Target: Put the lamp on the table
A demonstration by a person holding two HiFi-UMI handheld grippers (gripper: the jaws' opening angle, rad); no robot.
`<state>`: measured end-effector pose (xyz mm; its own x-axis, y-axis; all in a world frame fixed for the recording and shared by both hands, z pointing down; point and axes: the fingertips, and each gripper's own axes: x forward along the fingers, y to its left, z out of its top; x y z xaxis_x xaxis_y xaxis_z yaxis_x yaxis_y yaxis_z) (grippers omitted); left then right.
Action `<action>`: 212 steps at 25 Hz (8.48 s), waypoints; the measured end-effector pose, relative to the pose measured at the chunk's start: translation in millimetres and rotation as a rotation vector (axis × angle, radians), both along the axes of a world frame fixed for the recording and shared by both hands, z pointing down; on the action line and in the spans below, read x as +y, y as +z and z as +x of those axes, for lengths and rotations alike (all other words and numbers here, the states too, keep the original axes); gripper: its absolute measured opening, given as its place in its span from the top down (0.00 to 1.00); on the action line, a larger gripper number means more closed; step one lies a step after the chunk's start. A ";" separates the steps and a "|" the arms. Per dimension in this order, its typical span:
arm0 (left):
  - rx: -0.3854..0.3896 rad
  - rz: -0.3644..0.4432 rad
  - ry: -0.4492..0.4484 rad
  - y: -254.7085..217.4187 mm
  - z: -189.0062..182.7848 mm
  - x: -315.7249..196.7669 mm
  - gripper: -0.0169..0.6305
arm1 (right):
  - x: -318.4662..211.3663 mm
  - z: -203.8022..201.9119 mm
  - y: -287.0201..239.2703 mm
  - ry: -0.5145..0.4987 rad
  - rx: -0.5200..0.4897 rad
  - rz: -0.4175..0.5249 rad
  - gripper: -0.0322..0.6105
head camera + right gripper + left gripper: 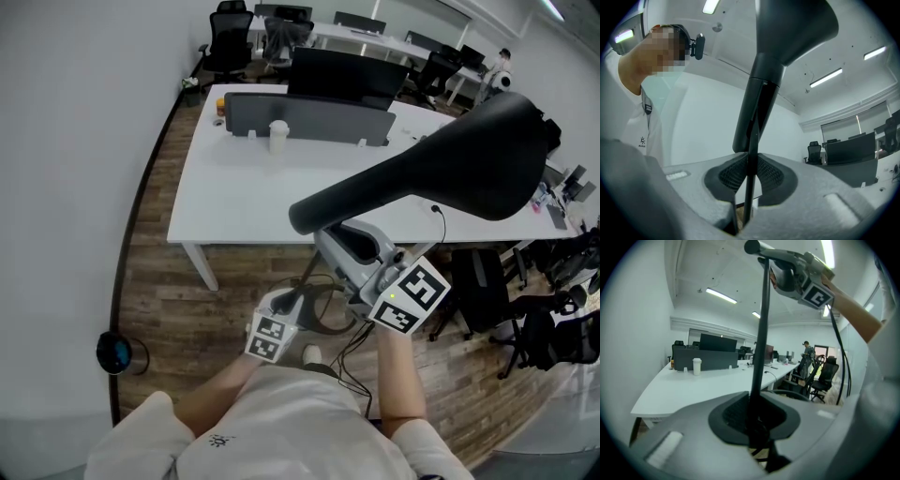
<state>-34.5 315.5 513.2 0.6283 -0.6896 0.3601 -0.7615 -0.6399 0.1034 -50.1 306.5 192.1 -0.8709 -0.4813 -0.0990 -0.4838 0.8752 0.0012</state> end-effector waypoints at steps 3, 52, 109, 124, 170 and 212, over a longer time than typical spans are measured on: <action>0.001 -0.007 0.000 1.8 3.4 -4.3 0.90 | -6.4 2.9 1.9 -0.003 0.002 -0.005 0.87; -0.031 -0.049 -0.160 20.8 141.0 -266.1 0.90 | -271.0 143.9 20.5 -0.201 -0.007 -0.024 0.87; -0.031 -0.083 0.020 31.3 106.2 -438.0 0.90 | -456.9 103.2 32.2 -0.063 0.006 -0.069 0.88; -0.008 -0.091 0.113 42.6 65.7 -487.4 0.90 | -513.9 62.6 45.8 0.048 0.022 -0.103 0.88; -0.056 -0.042 -0.020 113.4 75.0 -694.5 0.90 | -691.4 80.6 102.9 -0.038 0.094 -0.108 0.89; -0.059 -0.031 -0.055 158.9 44.7 -782.2 0.90 | -773.8 54.7 159.7 -0.037 0.108 -0.116 0.89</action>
